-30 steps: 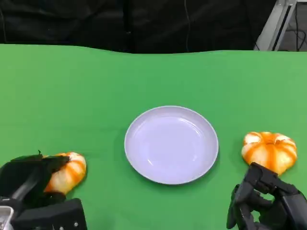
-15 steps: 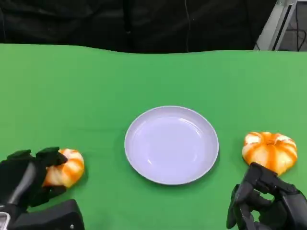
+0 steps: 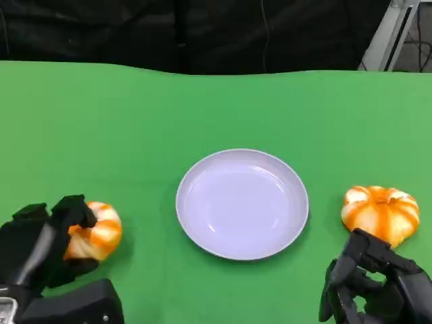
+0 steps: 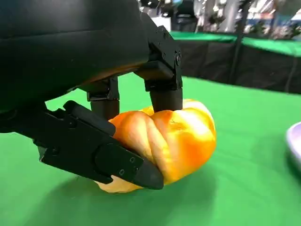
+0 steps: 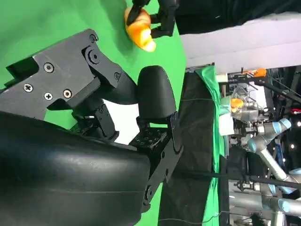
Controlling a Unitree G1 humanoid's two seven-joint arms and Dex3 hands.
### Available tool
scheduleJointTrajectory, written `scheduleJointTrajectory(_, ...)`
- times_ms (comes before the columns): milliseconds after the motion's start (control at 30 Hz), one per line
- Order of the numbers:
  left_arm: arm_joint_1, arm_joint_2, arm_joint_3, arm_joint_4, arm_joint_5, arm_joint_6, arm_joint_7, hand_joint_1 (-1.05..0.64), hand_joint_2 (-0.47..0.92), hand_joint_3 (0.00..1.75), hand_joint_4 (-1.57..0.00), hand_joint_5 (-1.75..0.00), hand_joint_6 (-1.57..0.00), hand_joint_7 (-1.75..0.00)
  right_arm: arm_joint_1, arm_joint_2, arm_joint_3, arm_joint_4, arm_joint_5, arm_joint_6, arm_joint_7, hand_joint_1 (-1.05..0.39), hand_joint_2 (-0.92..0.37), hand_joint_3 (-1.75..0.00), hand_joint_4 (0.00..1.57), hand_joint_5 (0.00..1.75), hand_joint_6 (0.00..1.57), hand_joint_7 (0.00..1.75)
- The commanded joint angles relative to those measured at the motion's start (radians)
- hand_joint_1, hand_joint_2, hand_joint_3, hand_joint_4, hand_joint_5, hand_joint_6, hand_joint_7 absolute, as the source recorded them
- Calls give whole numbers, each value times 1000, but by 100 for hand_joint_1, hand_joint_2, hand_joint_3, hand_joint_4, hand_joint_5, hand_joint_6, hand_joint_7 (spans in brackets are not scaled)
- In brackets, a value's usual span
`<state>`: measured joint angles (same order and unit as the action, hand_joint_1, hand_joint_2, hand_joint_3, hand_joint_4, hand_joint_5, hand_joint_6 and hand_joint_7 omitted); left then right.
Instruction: Grasp the bread from the table and place it into the plate.
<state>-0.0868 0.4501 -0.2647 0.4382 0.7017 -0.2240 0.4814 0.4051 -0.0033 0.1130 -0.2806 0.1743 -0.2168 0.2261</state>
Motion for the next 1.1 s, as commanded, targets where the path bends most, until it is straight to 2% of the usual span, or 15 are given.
scheduleJointTrajectory(33,14,16,17,-51,1,10,-12,-7,92,21,-66,-175,-55,-175,-1,-11,-10,4,6,-10,5,-13,-56,-122,84,175,70,168)
scheduleJointTrajectory(333,-21,-16,7,-241,37,69,-70,-3,90,24,-72,-175,-63,-175,6,-9,-9,-5,6,3,3,-12,-56,-123,84,175,70,167)
scheduleJointTrajectory(700,-180,-102,-65,-286,108,109,-186,-6,86,25,-70,-175,-62,-175,8,-9,-9,-1,10,-5,9,-13,-57,-121,84,175,69,167)
scheduleJointTrajectory(833,-267,-172,-111,-228,118,124,-215,-9,84,26,-69,-175,-61,-175,10,-4,-4,-4,10,-3,5,-12,-58,-120,84,175,69,167)
scheduleJointTrajectory(933,-276,-179,-114,-218,119,124,-216,-9,84,26,-68,-175,-60,-175,10,-4,-4,-4,11,-4,5,-12,-58,-120,84,175,69,167)
scheduleJointTrajectory(1100,-405,-296,-195,58,127,96,-147,-4,81,25,-73,-175,-60,-175,1,0,-2,6,1,-8,-2,-11,-57,-121,84,175,70,167)
